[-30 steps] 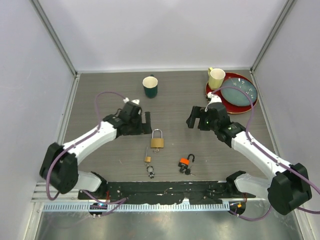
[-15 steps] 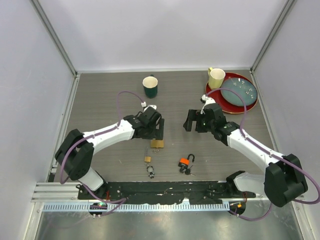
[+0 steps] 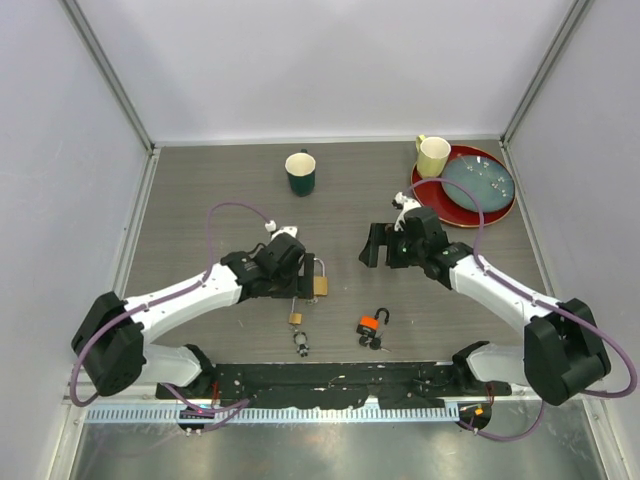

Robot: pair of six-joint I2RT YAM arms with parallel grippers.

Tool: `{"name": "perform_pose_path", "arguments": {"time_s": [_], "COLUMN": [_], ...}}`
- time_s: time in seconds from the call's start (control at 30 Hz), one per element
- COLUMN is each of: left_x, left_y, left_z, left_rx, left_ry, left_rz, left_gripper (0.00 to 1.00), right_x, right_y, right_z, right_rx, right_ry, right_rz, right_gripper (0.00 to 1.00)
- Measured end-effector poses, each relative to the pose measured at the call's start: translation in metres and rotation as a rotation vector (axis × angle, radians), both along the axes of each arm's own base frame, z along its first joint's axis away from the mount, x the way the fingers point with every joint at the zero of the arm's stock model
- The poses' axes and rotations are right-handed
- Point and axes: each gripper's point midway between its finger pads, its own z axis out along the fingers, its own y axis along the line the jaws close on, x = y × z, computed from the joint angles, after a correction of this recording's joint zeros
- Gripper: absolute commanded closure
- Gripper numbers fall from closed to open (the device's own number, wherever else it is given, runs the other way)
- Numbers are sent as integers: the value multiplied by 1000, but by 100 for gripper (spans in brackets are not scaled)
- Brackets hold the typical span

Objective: Lock with the key
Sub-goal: Pick up the lock from the center of the board.

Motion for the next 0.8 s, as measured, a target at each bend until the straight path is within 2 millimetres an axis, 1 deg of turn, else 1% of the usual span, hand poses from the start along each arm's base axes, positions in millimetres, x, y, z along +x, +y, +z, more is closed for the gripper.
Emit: {"name": "perform_pose_path", "arguments": {"time_s": [0.13, 0.33, 0.4, 0.43, 0.5, 0.57, 0.6, 0.67, 0.77, 0.8], "left_x": [-19, -45, -49, -50, -52, -53, -53, -53, -53, -53], "left_y": [0, -1, -2, -2, -1, 0, 0, 1, 3, 3], "left_z": [-5, -23, -29, -32, -38, -44, -47, -51, -58, -60], "left_rx": [-1, 31, 49, 59, 78, 100, 107, 120, 138, 147], "left_ry": [23, 72, 84, 92, 101, 108, 109, 112, 120, 121], "left_rz": [-15, -37, -40, -37, -32, -30, -28, -21, -15, -14], "left_gripper": [15, 19, 21, 25, 27, 33, 37, 42, 45, 48], "right_x": [-2, -3, -4, -4, -5, -5, -5, -4, -3, -3], "right_y": [4, 10, 12, 13, 14, 15, 16, 17, 18, 19], "right_z": [-6, -17, -22, -24, -26, -26, -26, -25, -24, -24], "right_rx": [2, 5, 3, 1, 1, 2, 3, 6, 8, 7], "right_ry": [21, 51, 65, 72, 78, 79, 79, 74, 72, 72], "right_rz": [16, 40, 47, 50, 55, 60, 61, 64, 65, 65], "right_gripper": [2, 2, 2, 2, 2, 2, 2, 2, 2, 2]}}
